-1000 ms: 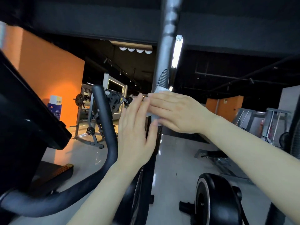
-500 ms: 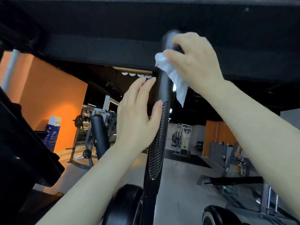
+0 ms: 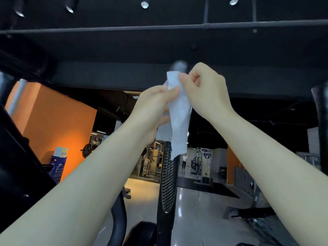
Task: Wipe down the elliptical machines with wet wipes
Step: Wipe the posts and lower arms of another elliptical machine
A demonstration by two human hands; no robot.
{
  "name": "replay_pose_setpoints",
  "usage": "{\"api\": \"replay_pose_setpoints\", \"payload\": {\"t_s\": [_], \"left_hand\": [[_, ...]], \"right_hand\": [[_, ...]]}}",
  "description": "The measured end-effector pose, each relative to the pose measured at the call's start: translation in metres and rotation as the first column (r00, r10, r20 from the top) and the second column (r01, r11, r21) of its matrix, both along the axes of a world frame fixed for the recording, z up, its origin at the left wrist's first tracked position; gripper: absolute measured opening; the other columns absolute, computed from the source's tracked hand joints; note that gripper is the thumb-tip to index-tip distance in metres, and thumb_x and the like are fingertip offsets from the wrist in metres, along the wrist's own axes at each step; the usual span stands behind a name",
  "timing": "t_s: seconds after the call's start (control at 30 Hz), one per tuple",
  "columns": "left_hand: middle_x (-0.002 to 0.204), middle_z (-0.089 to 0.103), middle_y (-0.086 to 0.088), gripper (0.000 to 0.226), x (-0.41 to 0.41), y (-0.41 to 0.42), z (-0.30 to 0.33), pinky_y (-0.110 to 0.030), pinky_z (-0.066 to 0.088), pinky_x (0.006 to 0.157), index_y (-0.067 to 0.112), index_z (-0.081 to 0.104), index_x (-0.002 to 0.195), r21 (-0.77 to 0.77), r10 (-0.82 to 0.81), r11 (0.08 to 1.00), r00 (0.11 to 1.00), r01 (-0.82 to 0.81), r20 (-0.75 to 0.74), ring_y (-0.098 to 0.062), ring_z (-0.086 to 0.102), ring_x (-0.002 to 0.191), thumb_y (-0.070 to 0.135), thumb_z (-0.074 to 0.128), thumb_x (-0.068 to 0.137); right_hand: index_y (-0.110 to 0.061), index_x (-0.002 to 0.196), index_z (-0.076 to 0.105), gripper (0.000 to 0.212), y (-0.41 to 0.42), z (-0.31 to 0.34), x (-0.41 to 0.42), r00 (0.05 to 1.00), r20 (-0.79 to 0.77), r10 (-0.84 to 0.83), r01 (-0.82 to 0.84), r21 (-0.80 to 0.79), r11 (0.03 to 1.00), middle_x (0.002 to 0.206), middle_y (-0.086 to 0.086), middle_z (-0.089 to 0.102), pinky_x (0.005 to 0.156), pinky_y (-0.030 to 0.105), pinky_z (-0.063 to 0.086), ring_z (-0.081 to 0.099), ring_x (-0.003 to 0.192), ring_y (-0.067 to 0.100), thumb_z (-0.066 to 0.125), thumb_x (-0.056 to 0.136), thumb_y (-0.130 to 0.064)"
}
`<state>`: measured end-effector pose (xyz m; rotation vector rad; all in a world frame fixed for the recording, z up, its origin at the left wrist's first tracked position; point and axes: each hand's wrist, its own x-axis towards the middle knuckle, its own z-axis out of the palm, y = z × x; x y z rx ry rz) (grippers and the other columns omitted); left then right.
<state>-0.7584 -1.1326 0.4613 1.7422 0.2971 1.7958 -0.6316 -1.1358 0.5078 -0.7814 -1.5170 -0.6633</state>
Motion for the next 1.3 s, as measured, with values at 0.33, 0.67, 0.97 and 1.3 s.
{"api": "replay_pose_setpoints", "payload": {"t_s": [0.33, 0.67, 0.97, 1.3], "left_hand": [[0.082, 0.066, 0.011, 0.022, 0.007, 0.013, 0.064, -0.036, 0.054, 0.076, 0.026, 0.068, 0.072, 0.230, 0.434, 0.881, 0.900, -0.413, -0.047, -0.016, 0.065, 0.091, 0.017, 0.063, 0.091], [0.084, 0.063, 0.015, 0.015, -0.024, 0.079, 0.036, -0.037, 0.053, 0.092, 0.031, 0.065, 0.080, 0.057, 0.593, 0.805, 0.804, -0.591, -0.034, -0.013, 0.063, 0.092, 0.023, 0.062, 0.093], [0.137, 0.052, 0.004, 0.038, -0.033, 0.089, 0.007, -0.025, 0.032, 0.097, 0.023, 0.052, 0.138, 0.394, 0.846, 0.449, 0.524, -0.802, 0.102, -0.015, 0.044, 0.127, 0.023, 0.050, 0.100], [0.154, 0.032, 0.009, 0.050, 0.017, 0.089, -0.008, -0.015, 0.017, 0.110, 0.022, 0.030, 0.152, 0.361, 0.635, 0.702, 0.769, -0.613, 0.072, -0.001, 0.026, 0.141, 0.038, 0.034, 0.105]], "right_hand": [[-0.023, 0.113, 0.053, 0.013, 0.007, -0.020, 0.018, 0.928, -0.135, 0.347, -0.342, 0.059, 0.938, 0.117, -0.010, 0.055, 0.093, 0.024, 0.047, 0.055, 0.104, 0.002, 0.050, 0.100, -0.024], [-0.010, 0.144, 0.046, 0.063, 0.091, -0.030, 0.005, 0.836, 0.428, -0.344, 0.283, 0.200, 0.938, 0.159, 0.009, 0.028, 0.118, 0.039, 0.023, 0.016, 0.149, 0.022, 0.031, 0.095, -0.047], [-0.014, 0.151, 0.031, 0.050, 0.083, 0.047, -0.009, 0.869, 0.350, -0.349, 0.291, 0.209, 0.934, 0.164, 0.001, 0.006, 0.120, 0.031, 0.005, -0.008, 0.151, 0.020, 0.036, 0.102, -0.022], [-0.014, 0.157, 0.008, 0.059, 0.084, 0.019, -0.009, 0.884, 0.355, -0.304, 0.286, 0.104, 0.953, 0.162, 0.001, -0.021, 0.110, 0.019, 0.008, -0.024, 0.147, 0.026, 0.033, 0.104, -0.021]]}}
